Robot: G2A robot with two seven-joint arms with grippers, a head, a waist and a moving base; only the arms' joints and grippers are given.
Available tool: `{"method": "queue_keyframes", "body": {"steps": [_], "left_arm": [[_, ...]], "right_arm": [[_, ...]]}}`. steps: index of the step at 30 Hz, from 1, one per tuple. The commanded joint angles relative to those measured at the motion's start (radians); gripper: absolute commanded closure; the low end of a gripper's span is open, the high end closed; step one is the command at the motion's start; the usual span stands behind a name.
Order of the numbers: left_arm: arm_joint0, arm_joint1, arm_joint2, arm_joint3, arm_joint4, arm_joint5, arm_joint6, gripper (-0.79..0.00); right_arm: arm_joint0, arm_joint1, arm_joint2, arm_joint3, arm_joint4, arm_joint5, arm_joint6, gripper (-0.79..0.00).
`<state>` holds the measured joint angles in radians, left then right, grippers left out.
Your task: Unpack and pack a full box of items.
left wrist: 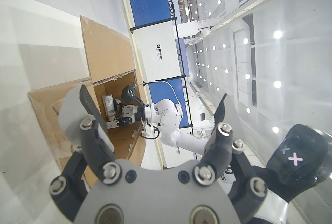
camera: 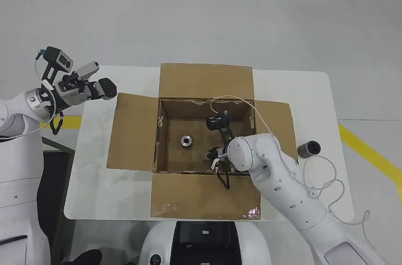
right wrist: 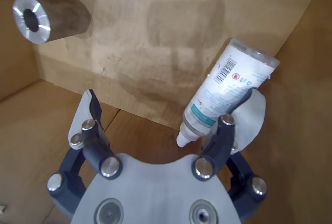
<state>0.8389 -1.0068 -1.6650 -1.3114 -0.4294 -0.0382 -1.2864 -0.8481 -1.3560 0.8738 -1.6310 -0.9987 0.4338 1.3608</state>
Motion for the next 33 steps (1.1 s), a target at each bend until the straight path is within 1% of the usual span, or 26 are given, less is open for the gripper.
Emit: {"method": "queue_keyframes", "body": {"steps": [1,5,7,11,13,22,28,33], "left_arm": [[0.0,0.0,0.0,0.0,0.0,0.0,0.0,-0.785],[0.0,0.0,0.0,0.0,0.0,0.0,0.0,-0.785],[0.0,0.0,0.0,0.0,0.0,0.0,0.0,-0.785],[0.0,0.0,0.0,0.0,0.0,0.0,0.0,-0.785],[0.0,0.0,0.0,0.0,0.0,0.0,0.0,-0.785],[0.0,0.0,0.0,0.0,0.0,0.0,0.0,-0.785],[0.0,0.0,0.0,0.0,0.0,0.0,0.0,-0.785],[0.0,0.0,0.0,0.0,0.0,0.0,0.0,-0.785]], "right_arm": [[-0.002,-0.002,0.005,-0.01,0.017,-0.011,-0.015,-0.785],[-0.01,-0.003,0.024,-0.01,0.045,-0.021,-0.046,-0.785],[-0.013,-0.001,0.03,-0.006,0.027,-0.021,-0.047,-0.785],[-0.008,0.003,0.016,0.0,-0.053,-0.029,-0.006,-0.785],[-0.011,0.002,0.01,0.007,-0.067,-0.029,0.011,-0.785],[-0.018,-0.009,0.009,0.022,-0.02,-0.031,0.022,-0.785],[-0.035,-0.014,0.025,0.012,0.061,-0.061,-0.019,-0.785],[-0.039,-0.008,0.025,0.021,-0.007,-0.069,0.005,-0.785]]}}
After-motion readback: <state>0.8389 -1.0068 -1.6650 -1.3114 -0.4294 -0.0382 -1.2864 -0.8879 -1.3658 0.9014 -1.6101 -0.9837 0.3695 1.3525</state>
